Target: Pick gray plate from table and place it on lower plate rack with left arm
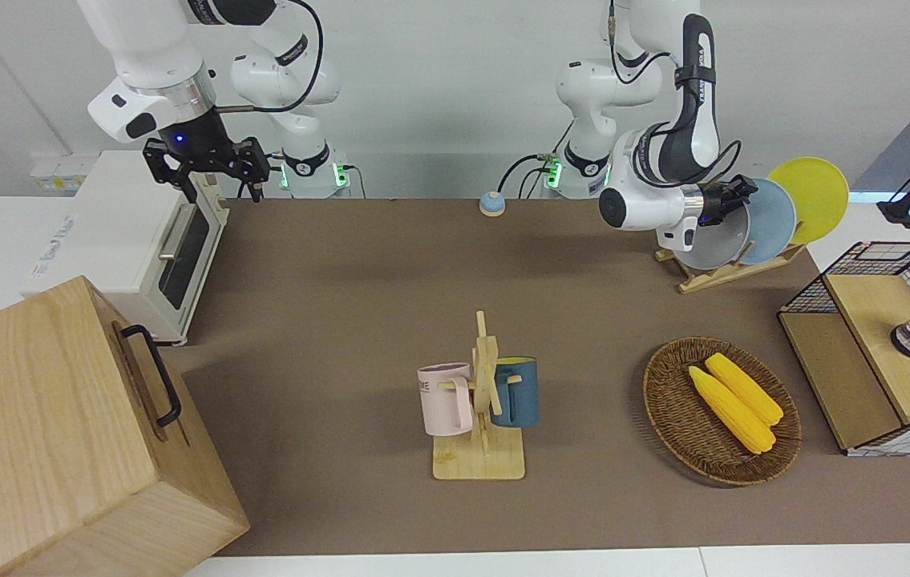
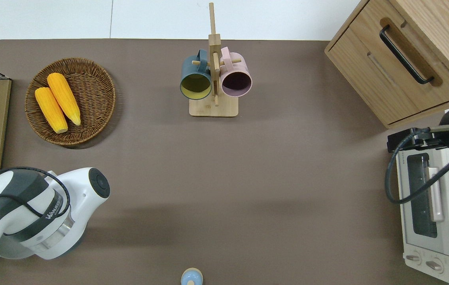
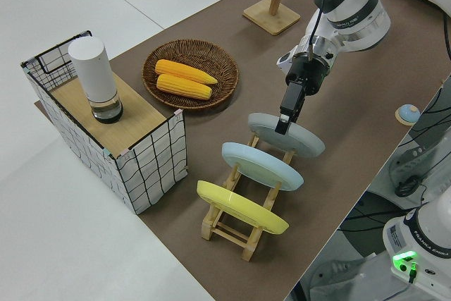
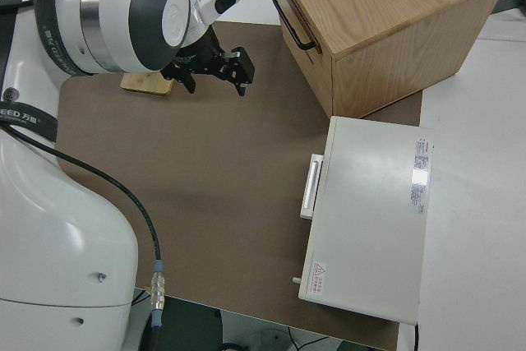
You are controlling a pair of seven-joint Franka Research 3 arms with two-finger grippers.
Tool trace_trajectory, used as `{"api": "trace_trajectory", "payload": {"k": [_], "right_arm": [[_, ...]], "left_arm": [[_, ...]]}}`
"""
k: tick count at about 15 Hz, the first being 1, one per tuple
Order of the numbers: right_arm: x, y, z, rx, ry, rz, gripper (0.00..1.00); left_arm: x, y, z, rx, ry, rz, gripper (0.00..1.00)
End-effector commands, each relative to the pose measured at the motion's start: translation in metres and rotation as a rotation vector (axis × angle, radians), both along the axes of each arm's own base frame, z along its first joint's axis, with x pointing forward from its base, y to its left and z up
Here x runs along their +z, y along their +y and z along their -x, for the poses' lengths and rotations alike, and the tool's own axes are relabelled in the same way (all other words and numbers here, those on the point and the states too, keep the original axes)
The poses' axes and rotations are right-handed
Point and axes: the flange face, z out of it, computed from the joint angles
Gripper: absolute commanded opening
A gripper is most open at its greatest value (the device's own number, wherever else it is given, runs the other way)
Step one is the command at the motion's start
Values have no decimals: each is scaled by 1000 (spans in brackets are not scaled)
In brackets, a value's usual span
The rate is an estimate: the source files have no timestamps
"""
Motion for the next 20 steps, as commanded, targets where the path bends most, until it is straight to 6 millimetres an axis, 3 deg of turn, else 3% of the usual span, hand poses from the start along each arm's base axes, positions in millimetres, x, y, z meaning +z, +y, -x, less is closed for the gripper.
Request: {"api": "trace_trajectory", "payload": {"k": [1, 10, 20], "right_arm": [[3, 1, 0, -3, -5, -3, 983], [3, 1, 0, -3, -5, -3, 983], [3, 1, 0, -3, -5, -3, 983]], "left_arm": [[-14, 0, 5, -7, -26, -28, 0], [-8, -4, 6, -13, -14, -103, 0], [-14, -7, 3, -29, -10, -205, 0]]}}
